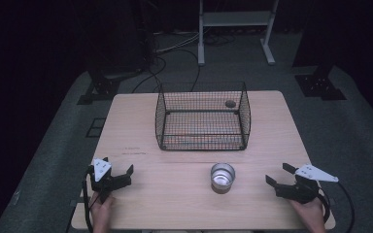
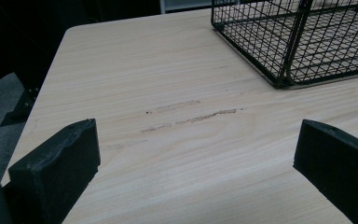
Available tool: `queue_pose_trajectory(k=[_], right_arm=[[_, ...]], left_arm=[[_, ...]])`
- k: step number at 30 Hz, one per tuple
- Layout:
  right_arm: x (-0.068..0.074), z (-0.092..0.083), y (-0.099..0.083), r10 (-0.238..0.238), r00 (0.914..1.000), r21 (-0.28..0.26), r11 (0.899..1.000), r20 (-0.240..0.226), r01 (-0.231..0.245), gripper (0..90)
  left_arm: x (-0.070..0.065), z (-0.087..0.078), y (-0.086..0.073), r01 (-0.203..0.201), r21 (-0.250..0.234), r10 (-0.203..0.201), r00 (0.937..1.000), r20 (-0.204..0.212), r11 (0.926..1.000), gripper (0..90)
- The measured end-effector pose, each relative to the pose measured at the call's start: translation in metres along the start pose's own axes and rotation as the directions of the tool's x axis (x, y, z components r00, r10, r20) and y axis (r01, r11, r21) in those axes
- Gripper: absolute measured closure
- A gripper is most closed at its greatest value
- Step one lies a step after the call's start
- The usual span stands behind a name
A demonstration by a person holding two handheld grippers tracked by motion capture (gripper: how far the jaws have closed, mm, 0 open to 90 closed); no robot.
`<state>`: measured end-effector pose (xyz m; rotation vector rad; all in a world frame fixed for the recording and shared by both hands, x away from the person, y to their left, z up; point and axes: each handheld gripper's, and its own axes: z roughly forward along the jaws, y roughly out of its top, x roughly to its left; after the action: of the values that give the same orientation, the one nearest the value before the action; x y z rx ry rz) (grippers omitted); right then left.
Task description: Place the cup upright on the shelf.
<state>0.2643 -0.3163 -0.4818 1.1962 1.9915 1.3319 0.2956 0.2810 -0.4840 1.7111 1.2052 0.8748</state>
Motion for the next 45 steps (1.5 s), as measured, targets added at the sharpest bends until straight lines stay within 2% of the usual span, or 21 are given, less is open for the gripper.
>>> queue_pose_trajectory(k=[15, 26, 35, 45], right_arm=[[0.009, 0.004, 0.004, -0.030, 0.9993, 0.014, 0.999, -0.024, 0.030, 13.3], [0.022, 0.007, 0.010, -0.082, 0.9953, 0.022, 0.996, -0.053, 0.083, 13.3], [0.036, 0.008, 0.016, -0.126, 0.9869, 0.020, 0.991, -0.100, 0.129, 13.3], [0.051, 0.018, 0.018, -0.164, 0.9748, 0.061, 0.983, -0.151, 0.175, 12.9]], left_arm=[[-0.001, 0.000, 0.000, -0.006, -0.001, 0.006, 1.0000, 0.001, 1.0000, 0.0], [-0.001, -0.001, 0.000, -0.014, -0.001, 0.014, 0.9999, 0.003, 0.9999, 0.0], [-0.001, -0.001, 0.000, -0.018, 0.001, 0.018, 0.9998, 0.004, 0.9998, 0.0], [-0.001, -0.001, 0.000, -0.013, -0.002, 0.013, 0.9999, 0.002, 0.9999, 0.0]])
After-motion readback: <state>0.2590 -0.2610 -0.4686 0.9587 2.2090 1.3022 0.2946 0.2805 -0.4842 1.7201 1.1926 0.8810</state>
